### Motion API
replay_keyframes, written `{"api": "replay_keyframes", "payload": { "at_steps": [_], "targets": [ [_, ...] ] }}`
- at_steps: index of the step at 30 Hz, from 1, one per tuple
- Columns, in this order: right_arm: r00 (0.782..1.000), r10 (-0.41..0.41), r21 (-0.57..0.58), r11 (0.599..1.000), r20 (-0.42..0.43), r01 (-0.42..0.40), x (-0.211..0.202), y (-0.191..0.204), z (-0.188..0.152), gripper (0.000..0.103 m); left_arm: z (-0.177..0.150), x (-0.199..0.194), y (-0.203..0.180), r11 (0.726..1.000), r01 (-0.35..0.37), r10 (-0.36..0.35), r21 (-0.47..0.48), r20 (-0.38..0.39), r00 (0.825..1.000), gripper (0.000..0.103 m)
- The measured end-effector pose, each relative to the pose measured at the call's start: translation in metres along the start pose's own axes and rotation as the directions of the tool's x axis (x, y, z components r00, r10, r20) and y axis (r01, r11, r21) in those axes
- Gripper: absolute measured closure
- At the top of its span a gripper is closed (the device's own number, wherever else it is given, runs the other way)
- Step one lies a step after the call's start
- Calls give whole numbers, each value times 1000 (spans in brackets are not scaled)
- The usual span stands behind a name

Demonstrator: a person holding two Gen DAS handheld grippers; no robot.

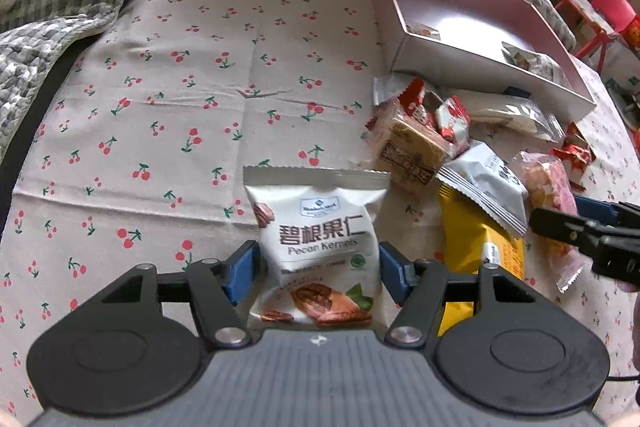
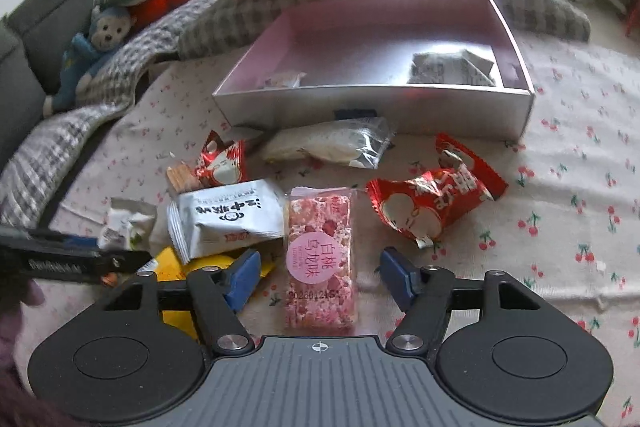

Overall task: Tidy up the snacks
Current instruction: 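Carry both held snacks into the pink box and open both grippers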

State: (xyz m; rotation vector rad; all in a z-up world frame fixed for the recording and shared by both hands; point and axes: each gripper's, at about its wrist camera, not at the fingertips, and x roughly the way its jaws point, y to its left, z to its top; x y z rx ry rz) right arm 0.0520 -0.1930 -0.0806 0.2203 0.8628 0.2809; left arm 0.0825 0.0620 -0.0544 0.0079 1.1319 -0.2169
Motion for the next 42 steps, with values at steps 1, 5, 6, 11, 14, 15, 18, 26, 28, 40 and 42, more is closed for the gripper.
{"api": "replay_keyframes", "payload": {
  "at_steps": [1,5,6,11,14,15,18,26,28,40,42],
  "targets": [
    [1000,-14,-31,999,3,14,1,5,-1,36,0,0,1,1000,-3,3,-2,4,1000,42],
    [995,-95,-132,986,17,97,3,17,-4,70,-1,0,-2,999,-28,27,32,14,1000,50],
    [993,-118,-150,981,16,119,3,18,-3,72,-2,-1,-3,998,-36,35,49,19,999,51],
    [991,-133,-137,981,28,136,-4,20,3,72,0,-3,1,999,-27,27,38,15,1000,55],
    [991,-122,-130,983,49,128,-11,23,9,72,5,-5,7,1000,-23,23,13,10,1000,61],
    [991,-118,-128,984,56,125,-13,24,12,72,6,-6,8,1000,-22,22,5,12,1000,61],
    [991,-108,-116,986,77,116,-18,27,20,72,12,-10,10,1000,-26,27,-14,29,999,62],
    [992,-64,1,998,111,64,-26,19,47,72,25,-16,5,999,-31,34,-43,62,998,63],
    [991,-63,20,998,119,61,-25,15,51,72,30,-19,4,998,-25,29,-53,72,997,63],
    [981,-78,146,988,178,52,-29,-22,74,72,66,-36,-15,995,15,2,-94,176,984,63],
    [980,-74,164,985,185,44,-30,-30,76,72,73,-38,-22,996,24,-6,-90,197,980,63]
  ]
}}
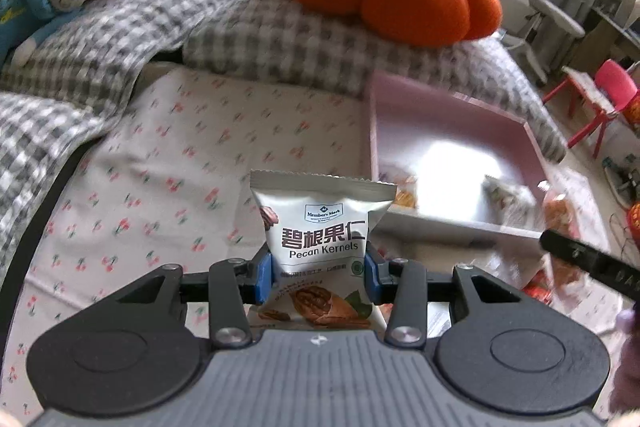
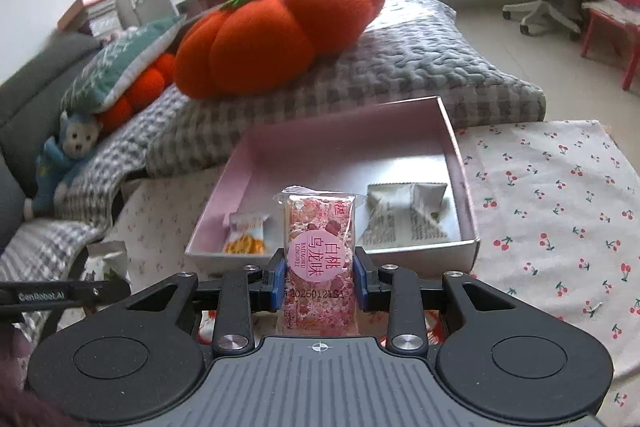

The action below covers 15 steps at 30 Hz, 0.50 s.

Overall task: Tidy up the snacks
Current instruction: 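Carry both held snacks into the pink box and open both grippers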

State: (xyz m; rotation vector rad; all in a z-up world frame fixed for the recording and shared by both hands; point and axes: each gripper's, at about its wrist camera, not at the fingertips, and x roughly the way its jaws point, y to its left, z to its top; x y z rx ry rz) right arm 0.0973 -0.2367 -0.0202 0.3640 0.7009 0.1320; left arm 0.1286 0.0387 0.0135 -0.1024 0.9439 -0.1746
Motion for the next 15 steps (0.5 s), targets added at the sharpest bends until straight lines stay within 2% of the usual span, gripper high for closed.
{"api": "replay_keyframes", "payload": {
  "at_steps": [7,12,15],
  "targets": [
    [1000,0,-12,1000,20,1,4,-12,22,72,26,10,-35,998,38,-41,55,50,998,63],
    [998,42,-15,999,48,-41,14,-20,37,72,35,33,-62,993,58,-63,100,43,997,63],
    [998,40,6,999,55,-40,24,-28,40,72,39,46,-73,991,68,-72,115,33,997,63]
  ]
}}
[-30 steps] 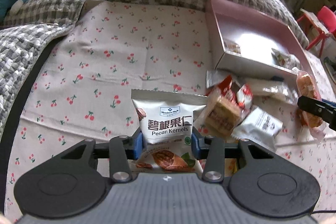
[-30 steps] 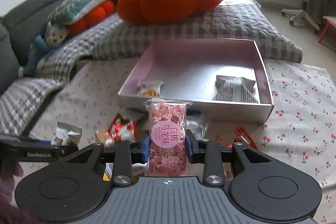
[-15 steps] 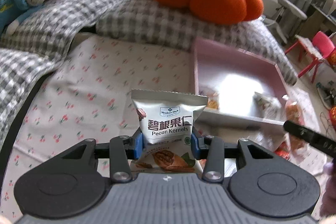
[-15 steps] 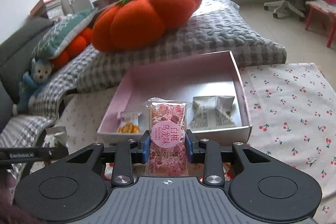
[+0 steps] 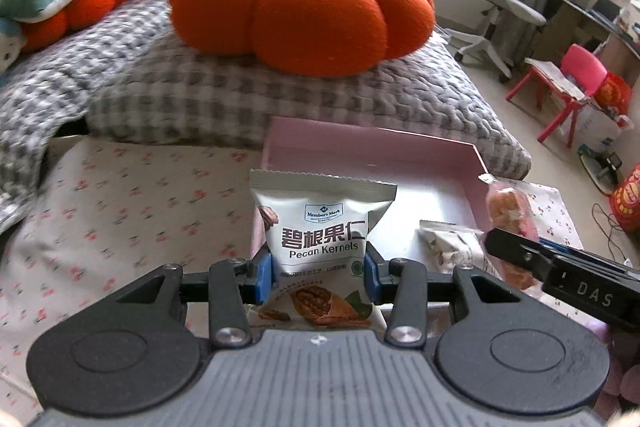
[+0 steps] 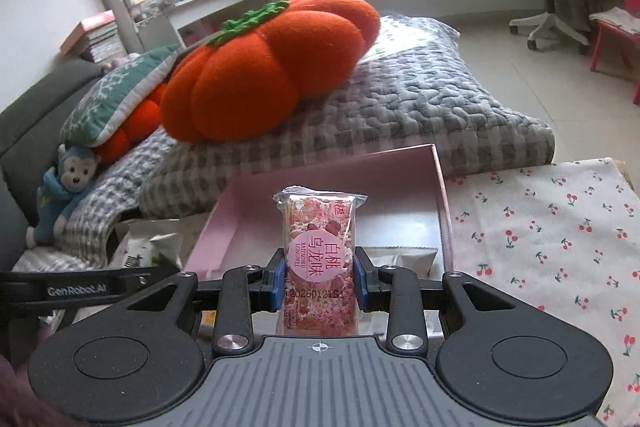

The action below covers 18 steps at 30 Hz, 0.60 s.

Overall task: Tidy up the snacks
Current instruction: 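Carry both held snacks into the pink box and open both grippers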

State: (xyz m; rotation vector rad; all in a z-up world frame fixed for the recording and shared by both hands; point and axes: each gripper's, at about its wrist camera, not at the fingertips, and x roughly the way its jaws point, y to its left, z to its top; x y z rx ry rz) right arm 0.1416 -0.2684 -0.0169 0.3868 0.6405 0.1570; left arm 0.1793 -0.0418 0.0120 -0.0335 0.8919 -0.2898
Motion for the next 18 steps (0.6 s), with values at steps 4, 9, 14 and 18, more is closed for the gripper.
{"api": "replay_keyframes", "payload": {
  "at_steps": [4,9,14,18],
  "targets": [
    [1000,12,0,1000,20,-12,8,-7,8,72,4,13,-7,999,39,-39,-4,16,999,63],
    [1000,24,28,999,-8,-24,21,-12,3,72,2,32,-9,998,58,-58,-13,3,998,63],
    [999,24,34,999,-22,-23,28,-11,-6,72,-2,42,-9,999,34,-34,-3,-3,999,63],
    [999,25,29,999,-23,-24,32,-11,-11,71,-6,45,-8,1000,26,-26,-7,-17,1000,63]
  ]
}}
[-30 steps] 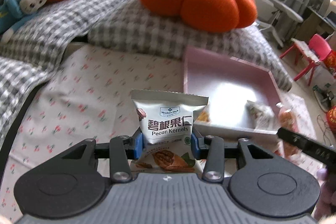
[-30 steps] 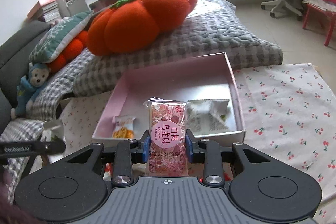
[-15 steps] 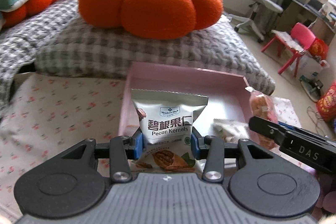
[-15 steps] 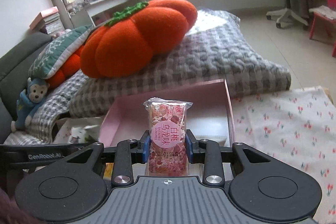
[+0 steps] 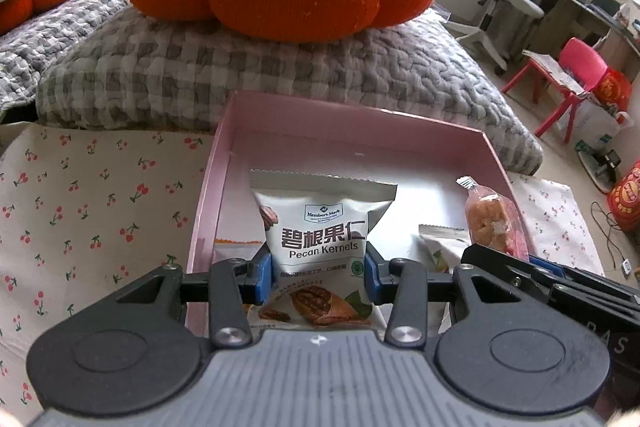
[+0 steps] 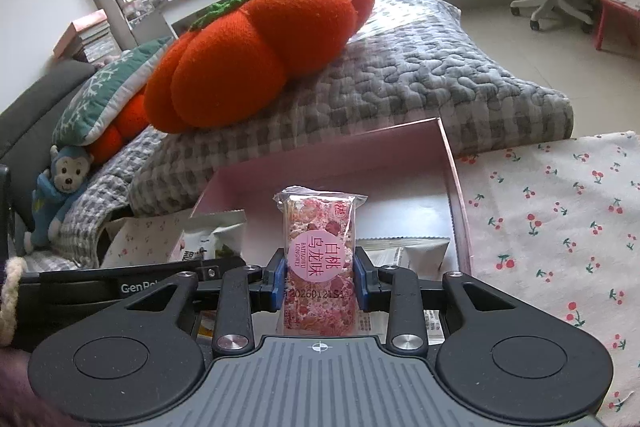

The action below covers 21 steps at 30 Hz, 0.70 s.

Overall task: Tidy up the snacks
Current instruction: 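Carry both held snacks into the pink box and open both grippers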

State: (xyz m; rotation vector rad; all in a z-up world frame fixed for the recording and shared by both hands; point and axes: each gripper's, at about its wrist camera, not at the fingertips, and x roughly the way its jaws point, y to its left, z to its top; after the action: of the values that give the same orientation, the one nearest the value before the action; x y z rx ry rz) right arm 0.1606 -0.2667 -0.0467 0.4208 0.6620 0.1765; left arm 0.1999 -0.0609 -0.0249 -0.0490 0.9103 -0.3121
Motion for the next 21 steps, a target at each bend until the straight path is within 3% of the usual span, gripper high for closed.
{"api": "replay_keyframes", "payload": {
  "at_steps": [9,11,13,15,21],
  "targets": [
    [1000,-23,13,1000,8,22,3,1,-4,67,-1,-5,3,1000,-4,4,29,14,1000,58],
    [1000,-23,10,1000,9,23,2,2,-4,58,-2,-7,3,999,-11,10,45,19,1000,52],
    [999,-32,11,999,17,32,0,2,-3,39,-4,-11,2,998,-26,24,63,27,999,38],
    [999,-47,21,999,26,46,-3,1,-2,30,-5,-15,2,996,-37,35,79,32,999,35],
    [996,-84,31,996,12,84,-16,2,-1,22,-8,-23,-1,995,-39,37,87,23,999,25]
  ]
}}
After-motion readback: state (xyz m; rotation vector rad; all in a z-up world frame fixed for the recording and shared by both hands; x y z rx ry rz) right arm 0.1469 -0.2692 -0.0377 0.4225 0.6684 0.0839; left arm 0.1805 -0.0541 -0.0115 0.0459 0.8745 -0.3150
